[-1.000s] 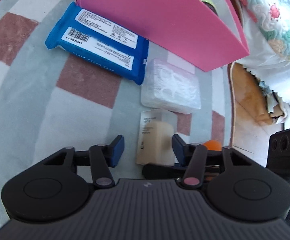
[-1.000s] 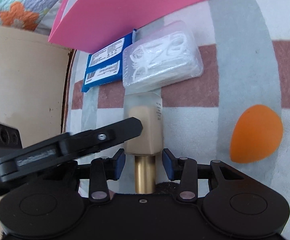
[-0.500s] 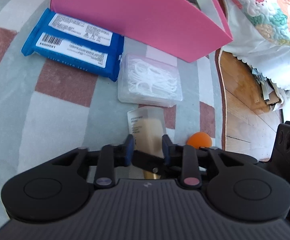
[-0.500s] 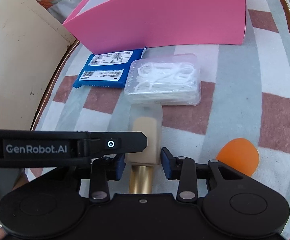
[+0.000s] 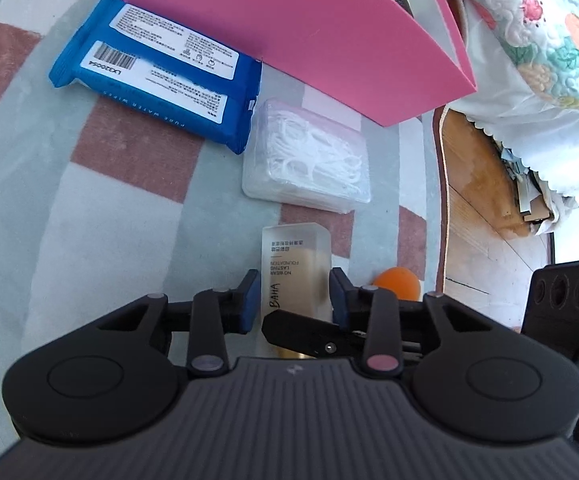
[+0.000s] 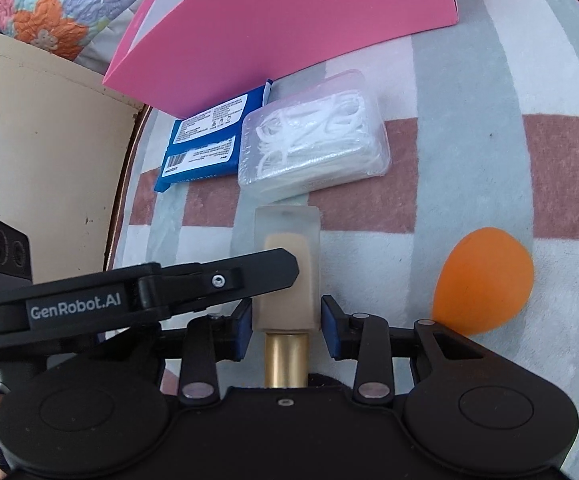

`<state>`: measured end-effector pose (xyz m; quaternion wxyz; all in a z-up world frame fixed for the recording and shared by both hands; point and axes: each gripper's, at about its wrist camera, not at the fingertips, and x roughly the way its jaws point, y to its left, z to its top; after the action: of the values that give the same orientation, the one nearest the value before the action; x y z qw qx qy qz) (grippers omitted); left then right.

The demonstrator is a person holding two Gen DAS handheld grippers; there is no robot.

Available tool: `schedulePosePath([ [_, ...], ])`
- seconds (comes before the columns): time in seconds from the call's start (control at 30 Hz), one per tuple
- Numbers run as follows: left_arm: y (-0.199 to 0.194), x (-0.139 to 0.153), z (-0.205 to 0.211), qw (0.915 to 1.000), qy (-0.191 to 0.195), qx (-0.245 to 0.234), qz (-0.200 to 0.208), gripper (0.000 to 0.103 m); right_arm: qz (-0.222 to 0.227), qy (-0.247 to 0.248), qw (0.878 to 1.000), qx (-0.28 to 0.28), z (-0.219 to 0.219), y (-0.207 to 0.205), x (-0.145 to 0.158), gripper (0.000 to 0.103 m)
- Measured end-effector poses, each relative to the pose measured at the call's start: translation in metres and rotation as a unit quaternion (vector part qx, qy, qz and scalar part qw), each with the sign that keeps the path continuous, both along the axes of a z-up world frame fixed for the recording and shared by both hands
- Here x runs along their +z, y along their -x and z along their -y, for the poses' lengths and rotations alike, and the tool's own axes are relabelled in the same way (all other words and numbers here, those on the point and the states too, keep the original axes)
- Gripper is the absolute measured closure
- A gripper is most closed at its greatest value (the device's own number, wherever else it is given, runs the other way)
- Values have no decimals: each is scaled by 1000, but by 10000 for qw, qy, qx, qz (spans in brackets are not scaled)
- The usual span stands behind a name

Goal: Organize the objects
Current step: 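Lift the bottle with the right gripper and carry it over the pink box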

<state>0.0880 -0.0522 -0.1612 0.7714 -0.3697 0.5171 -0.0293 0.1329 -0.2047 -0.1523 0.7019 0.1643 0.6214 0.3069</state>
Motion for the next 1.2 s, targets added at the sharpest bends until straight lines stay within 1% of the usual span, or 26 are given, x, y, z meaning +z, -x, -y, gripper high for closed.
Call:
schedulePosePath([
  [0.03,4,5,-1,10000,-3,-2,78,68,-16,15,10000,-5,-1,1,2,62],
  [0.07,8,13,-2,9998,-50,15,196,68,64,68,10000,28,-3,4,7,62],
  [0.13,15,34,-5,9994,-191,-10,300,68,338,114,9993,58,-10,11,24,62],
  [0.17,18,45,-6,9993,-249,-34,282,68,407,76,9991,60,-13,15,32,62],
  [0.27,23,79,-10,9983,-493,-183,268,68,383,-136,9992,20,-18,23,56,62],
  [0.37,27,120,-18,9949,-783,-351,536,68,469,-338,9983,58,-25,26,83,62],
  [0.53,18,188,-33,9882,-1185,-385,893,69,894,-826,9924,198,-35,17,136,62],
  [0.63,4,218,-40,9837,-1398,-405,1052,68,1164,-978,9882,189,-42,4,165,62],
  [0.7,-10,232,-44,9813,-1526,-370,1110,68,1300,-1043,9858,184,-47,-9,181,62],
  [0.83,-40,248,-53,9760,-1798,-277,1197,68,1562,-987,9825,234,-63,-41,202,62],
  [0.93,-69,246,-69,9777,-1736,-192,1168,67,1684,-864,9816,263,-74,-66,208,62],
  [1.03,-100,232,-86,9812,-1555,-156,1131,67,1619,-744,9837,245,-81,-97,204,62],
  [1.1,-121,218,-95,9833,-1450,-77,1099,67,1651,-569,9843,260,-86,-116,199,62],
  [1.2,-153,192,-100,9849,-1485,-75,890,66,1634,-354,9854,321,-96,-147,180,62],
])
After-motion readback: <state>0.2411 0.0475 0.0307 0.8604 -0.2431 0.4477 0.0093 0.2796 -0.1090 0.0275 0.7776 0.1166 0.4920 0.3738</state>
